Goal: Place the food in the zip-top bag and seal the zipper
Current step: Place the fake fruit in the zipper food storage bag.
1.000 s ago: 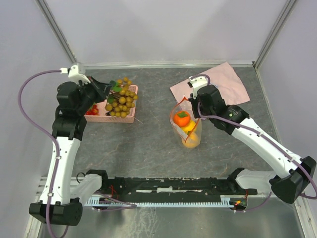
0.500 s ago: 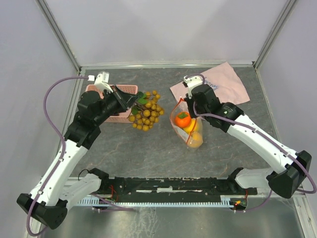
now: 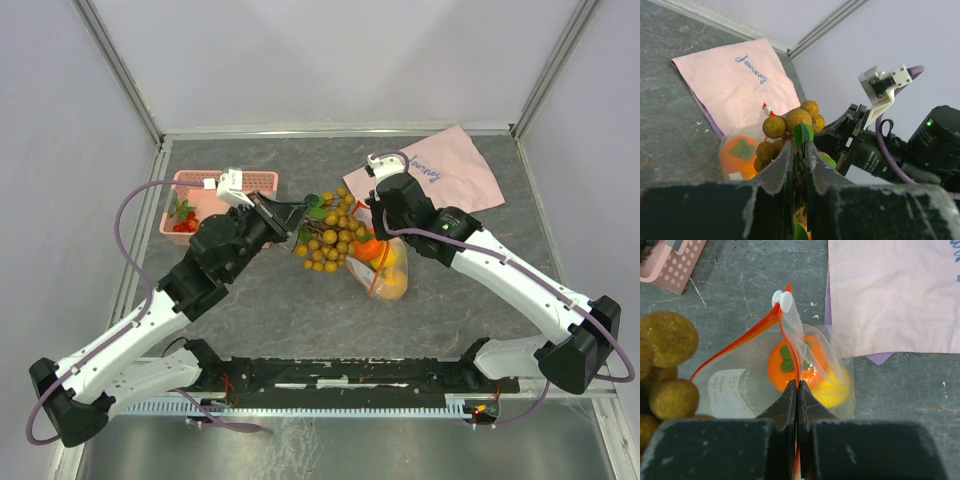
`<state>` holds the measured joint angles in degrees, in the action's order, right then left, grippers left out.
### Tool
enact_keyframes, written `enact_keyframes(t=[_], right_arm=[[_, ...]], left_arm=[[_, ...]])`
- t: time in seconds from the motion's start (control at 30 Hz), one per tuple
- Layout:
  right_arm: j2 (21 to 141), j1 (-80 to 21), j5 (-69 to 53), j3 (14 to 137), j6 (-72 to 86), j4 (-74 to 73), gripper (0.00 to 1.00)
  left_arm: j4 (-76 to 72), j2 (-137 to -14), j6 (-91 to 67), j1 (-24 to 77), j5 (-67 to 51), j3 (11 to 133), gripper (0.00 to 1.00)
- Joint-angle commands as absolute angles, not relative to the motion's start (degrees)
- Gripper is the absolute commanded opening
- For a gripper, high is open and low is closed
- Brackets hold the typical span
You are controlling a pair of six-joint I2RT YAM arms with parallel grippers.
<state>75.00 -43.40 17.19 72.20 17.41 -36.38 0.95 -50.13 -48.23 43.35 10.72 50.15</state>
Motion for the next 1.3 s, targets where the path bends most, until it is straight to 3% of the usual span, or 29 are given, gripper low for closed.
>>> enact_keyframes(t=[0.0,0.53,0.97,1.27], right_arm=[[74.45,-43.77,18.55,74.8,22.27,-33.67,0.02],[73.76,-43.95,20.02,73.88,26.22,-31.95,0.02],[72.66,-43.95,26.18,74.87,25.27,-33.92,0.01],[73.62,-43.97,21.49,74.42,25.75,-31.82,0.02]], left_arm=[[-10.69,-51.0,-52.12,47.51,24.36,49.24,0.03],[-25.96,-57.19,-47.64,60.09,48.55,43.51,0.03],[-16.61,-56.69,-46.76,61.95,52.73,43.67,0.03],[-16.46,-60.9,-44.77,62.79,51.29,47.11,0.03]])
